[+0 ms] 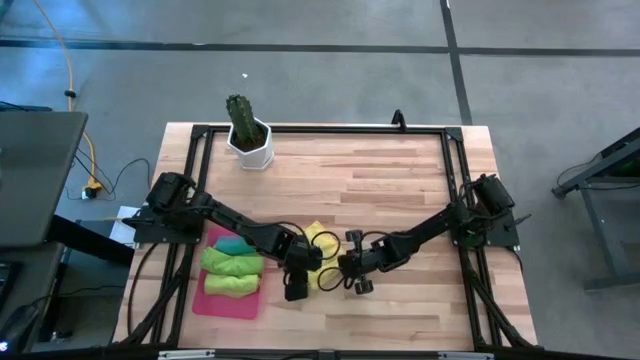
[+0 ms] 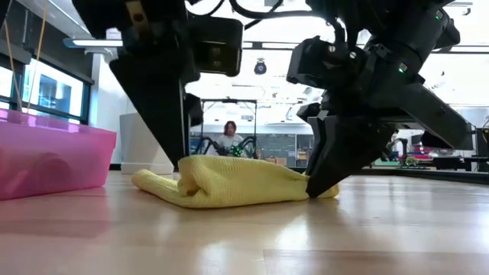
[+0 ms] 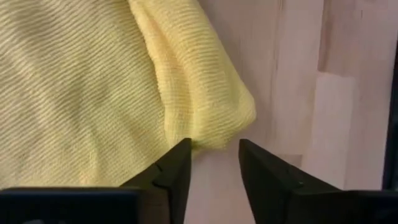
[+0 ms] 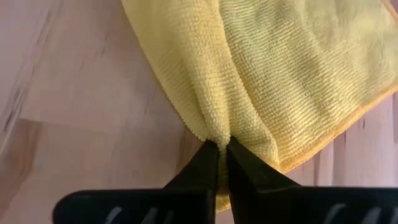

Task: Roll microfiber towels into tight, uniform cylinder then place into a basket
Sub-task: Roll the yellow towel

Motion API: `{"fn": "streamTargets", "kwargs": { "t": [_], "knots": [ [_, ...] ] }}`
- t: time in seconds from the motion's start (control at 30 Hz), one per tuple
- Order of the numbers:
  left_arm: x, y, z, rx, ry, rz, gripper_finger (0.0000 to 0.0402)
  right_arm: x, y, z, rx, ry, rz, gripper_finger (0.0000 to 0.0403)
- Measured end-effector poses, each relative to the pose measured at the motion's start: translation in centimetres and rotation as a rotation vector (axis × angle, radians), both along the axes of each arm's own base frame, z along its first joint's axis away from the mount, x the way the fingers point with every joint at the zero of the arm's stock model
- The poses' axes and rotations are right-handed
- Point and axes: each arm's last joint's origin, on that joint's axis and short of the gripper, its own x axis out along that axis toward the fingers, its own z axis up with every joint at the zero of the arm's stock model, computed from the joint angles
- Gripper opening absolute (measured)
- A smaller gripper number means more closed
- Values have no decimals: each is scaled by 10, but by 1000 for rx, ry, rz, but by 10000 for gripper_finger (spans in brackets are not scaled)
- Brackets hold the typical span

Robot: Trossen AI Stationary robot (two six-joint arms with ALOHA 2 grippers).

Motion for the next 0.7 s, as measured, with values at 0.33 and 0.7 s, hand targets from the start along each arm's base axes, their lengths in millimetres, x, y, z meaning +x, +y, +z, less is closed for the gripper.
{"fn": "streamTargets", "kwargs": {
  "t": [0.33,0.7],
  "knots": [
    [-11,-39,26,279,-196,-102,149,1,-1,0,121,-3,-163,2],
    [-13,-55,7,591,-221,-108,150,10,-13,2,370,11,-389,2]
  ]
}}
